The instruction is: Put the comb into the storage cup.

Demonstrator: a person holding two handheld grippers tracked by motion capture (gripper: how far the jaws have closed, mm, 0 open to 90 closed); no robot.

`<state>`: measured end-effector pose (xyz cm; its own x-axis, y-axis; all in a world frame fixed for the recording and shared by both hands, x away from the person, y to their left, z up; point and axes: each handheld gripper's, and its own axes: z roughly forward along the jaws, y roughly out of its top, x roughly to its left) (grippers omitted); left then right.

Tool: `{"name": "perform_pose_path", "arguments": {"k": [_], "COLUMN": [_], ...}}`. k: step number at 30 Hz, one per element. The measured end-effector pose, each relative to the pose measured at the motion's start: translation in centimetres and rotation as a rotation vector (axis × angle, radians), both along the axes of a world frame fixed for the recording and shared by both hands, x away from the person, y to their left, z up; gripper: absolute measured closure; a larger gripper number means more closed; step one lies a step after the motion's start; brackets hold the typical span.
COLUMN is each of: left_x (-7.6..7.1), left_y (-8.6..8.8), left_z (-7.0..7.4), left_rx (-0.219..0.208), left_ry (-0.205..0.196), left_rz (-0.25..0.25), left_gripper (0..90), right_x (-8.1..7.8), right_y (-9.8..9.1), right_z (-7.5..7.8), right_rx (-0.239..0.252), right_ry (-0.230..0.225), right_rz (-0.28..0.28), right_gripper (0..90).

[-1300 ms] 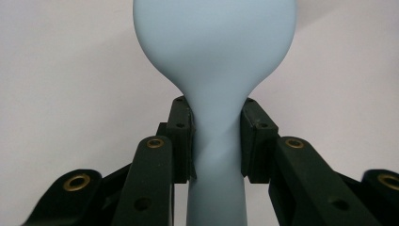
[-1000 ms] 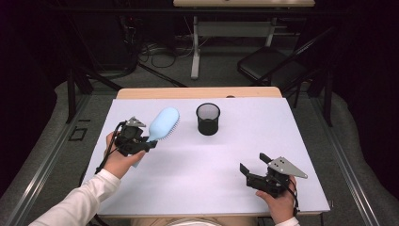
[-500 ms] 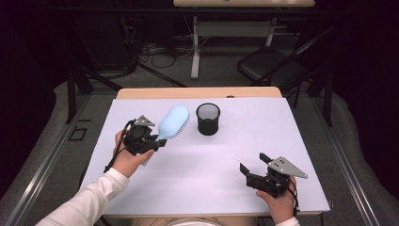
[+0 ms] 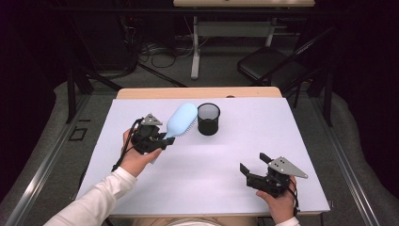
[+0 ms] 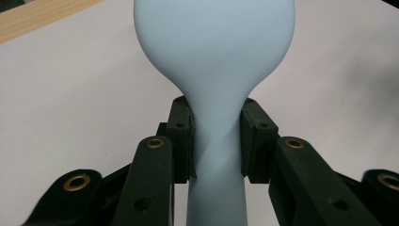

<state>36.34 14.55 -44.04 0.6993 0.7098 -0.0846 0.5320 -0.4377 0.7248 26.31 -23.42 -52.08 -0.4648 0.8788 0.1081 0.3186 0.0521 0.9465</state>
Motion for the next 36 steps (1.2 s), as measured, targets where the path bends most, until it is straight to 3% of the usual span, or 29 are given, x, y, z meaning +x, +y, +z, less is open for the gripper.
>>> {"name": "perform_pose_path", "arguments": {"k": [10, 24, 36], "left_x": [-0.1, 0.2, 0.2], "left_y": [-1.4, -3.2, -3.7], "left_z": [0.0, -0.1, -0.2], "left_rx": [-0.015, -0.072, -0.100], "left_ry": [-0.028, -0.047, -0.070], "left_rz": [-0.022, -0.047, -0.048], "left_gripper": [69.5, 69.5, 69.5], "right_x": [0.0, 0.0, 0.0], "right_y": [0.0, -0.1, -0.1], "right_z": [0.0, 0.1, 0.1], "right_rx": [-0.003, 0.001, -0.001], "right_ry": [-0.001, 0.000, 0.000], "right_rz": [0.001, -0.001, 0.001], "right_gripper": [14.3, 14.3, 14.3]}}
